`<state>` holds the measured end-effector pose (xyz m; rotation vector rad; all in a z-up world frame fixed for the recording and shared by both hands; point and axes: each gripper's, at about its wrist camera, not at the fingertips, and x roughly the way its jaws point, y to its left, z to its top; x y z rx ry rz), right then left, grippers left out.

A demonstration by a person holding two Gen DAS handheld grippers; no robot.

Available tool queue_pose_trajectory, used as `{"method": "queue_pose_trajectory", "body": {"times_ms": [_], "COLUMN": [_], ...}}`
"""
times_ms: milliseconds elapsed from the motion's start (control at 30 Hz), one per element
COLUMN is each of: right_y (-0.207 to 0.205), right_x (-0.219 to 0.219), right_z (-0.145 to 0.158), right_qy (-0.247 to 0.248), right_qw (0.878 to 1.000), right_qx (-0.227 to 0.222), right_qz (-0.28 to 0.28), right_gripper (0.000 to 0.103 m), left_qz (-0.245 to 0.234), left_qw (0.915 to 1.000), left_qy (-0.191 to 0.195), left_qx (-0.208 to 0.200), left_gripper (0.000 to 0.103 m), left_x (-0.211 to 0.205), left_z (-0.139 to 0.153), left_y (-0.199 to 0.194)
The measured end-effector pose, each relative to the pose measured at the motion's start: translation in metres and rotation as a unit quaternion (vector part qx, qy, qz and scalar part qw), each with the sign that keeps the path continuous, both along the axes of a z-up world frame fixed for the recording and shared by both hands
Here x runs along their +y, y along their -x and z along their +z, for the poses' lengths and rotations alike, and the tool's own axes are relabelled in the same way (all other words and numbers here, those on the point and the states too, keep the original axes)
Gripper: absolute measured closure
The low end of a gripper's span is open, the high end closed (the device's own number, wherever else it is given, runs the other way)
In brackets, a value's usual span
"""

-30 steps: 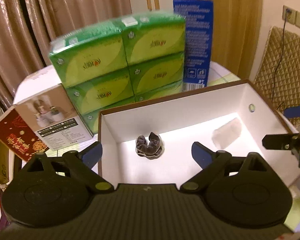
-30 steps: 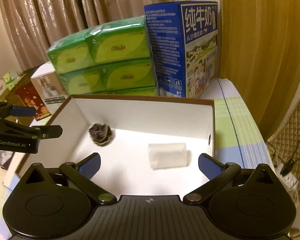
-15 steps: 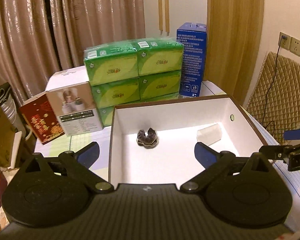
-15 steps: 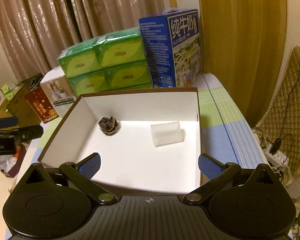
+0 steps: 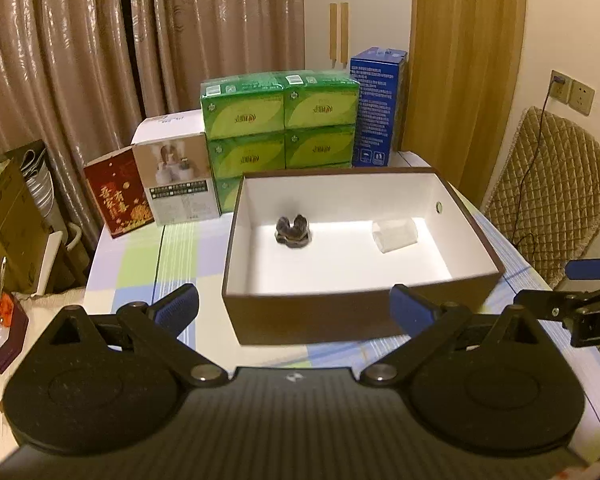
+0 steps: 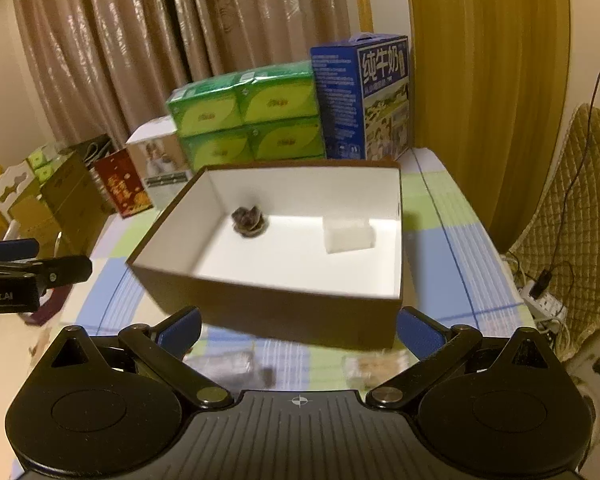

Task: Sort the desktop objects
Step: 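Withdraw both tools from the box toward the remaining table items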

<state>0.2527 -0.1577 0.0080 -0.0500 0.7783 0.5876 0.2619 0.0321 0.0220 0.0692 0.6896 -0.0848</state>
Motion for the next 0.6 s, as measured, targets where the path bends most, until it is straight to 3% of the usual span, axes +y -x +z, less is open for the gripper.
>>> {"method": "queue_pose_trajectory", "body": {"times_ms": [600], "right_y": [0.067], "right_x": [-0.022], "right_z": [0.001], "right_qy": [0.001], "right_qw": [0.999], "right_qx": [0.032], "right_qz": [0.026], "right_gripper": [0.002], "left_qz": [0.008], "left_qw": [0.9998], "left_qy": [-0.009], "left_qx": [0.017], "left_gripper": [0.003], "left_x": [-0.015], "left_z": [-0.003], "left_y": [0.077]}}
